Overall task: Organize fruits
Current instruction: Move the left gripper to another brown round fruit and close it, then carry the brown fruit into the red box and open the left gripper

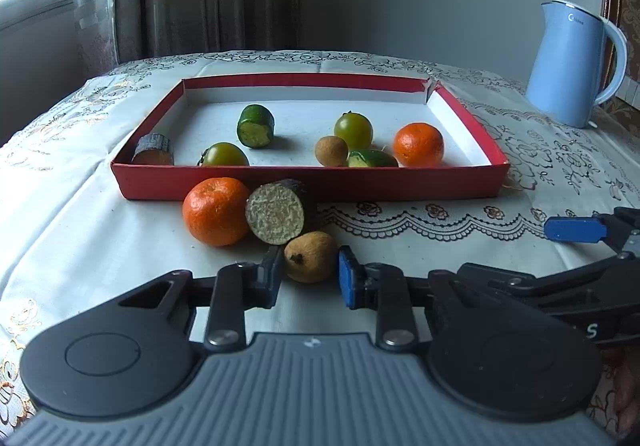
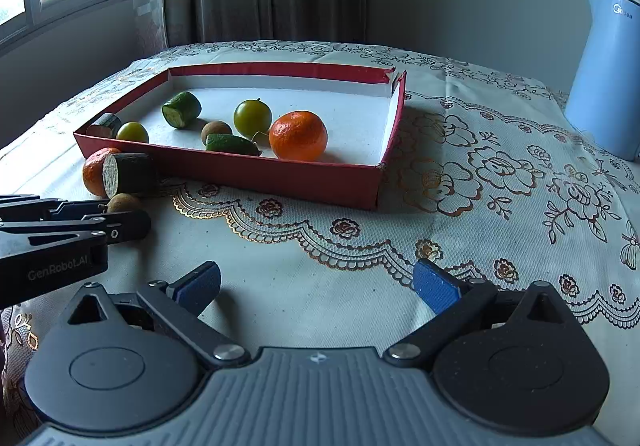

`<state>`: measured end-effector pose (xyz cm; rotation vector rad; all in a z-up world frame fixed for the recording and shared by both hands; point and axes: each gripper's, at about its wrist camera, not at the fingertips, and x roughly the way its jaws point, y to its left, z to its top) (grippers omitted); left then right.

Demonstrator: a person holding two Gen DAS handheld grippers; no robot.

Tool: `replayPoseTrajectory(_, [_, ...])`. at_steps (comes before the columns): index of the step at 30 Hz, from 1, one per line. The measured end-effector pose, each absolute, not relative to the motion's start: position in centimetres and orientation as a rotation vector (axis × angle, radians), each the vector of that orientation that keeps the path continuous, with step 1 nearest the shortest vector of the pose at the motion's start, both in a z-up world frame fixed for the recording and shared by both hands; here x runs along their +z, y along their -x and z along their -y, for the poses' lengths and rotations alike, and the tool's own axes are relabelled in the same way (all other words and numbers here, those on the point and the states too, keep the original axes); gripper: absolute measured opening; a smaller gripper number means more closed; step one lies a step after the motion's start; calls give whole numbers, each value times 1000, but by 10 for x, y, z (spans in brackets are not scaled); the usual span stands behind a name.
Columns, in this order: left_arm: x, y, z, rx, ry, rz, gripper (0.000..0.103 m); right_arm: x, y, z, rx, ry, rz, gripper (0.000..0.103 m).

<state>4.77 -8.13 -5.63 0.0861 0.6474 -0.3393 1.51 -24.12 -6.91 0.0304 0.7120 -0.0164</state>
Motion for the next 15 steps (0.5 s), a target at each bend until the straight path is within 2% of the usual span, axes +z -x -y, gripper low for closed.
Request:
replayPoseTrajectory(8, [-47, -29, 67, -385, -54, -631, 26, -69, -15, 241, -16, -31, -712, 103])
replayPoseTrajectory(15, [-7, -28, 59, -359, -71, -492, 26, -69, -16, 240, -20, -16, -716, 103])
